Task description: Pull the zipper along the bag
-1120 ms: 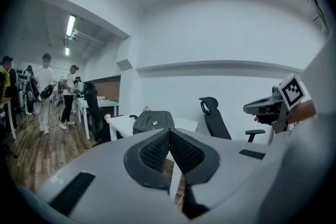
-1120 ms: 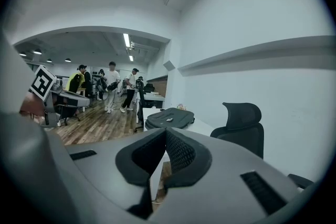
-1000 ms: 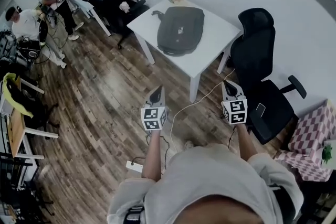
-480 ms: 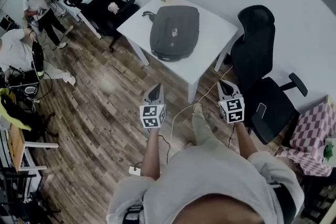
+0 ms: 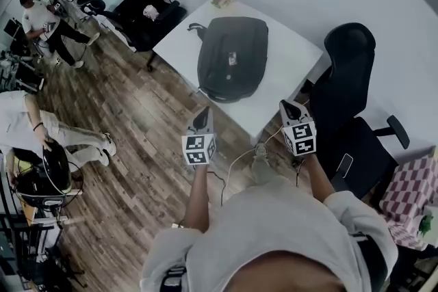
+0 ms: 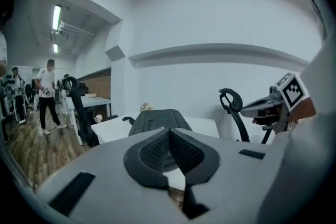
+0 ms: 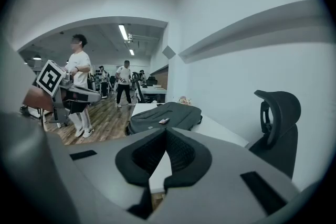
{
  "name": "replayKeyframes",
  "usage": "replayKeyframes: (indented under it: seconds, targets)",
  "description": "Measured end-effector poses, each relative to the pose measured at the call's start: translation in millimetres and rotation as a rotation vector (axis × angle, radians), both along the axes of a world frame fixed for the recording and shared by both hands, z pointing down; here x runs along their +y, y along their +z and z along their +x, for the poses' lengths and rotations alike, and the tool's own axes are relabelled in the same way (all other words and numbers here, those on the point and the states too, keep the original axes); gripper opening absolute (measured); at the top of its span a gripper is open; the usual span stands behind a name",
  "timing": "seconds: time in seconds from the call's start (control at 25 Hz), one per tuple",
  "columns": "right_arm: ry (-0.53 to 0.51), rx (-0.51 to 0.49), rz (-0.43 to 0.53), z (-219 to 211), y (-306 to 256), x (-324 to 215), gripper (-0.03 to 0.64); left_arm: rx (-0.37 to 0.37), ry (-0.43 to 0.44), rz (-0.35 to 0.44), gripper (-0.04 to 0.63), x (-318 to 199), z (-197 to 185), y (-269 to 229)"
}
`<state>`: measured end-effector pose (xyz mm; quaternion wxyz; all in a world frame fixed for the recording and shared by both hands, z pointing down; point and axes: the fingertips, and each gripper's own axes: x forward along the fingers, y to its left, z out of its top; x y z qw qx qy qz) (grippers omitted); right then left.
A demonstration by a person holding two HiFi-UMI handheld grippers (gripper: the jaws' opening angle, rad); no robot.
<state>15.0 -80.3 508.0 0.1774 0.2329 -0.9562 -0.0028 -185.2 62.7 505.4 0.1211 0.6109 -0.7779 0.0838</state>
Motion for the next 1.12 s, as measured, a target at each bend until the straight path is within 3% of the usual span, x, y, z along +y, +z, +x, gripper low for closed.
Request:
replayKeyframes:
  seconds: [0.6,0.92,1.12]
  targets:
    - [-0.074,-0.059,-0.05,-82,-13,-133,0.014,-0.059,-0.015,-0.065,0.026,-128,-60,-14]
    - [-0.066,-0.032,-0.124,-91,17,-151,0.014,-0.075,0.032,-0.142,0.026,-148,-62,13]
    - [-0.052,0.006,-0.172,-98,41,-151,0.014,-0.091,0.111,-0.212,0.026,-143,-62,40]
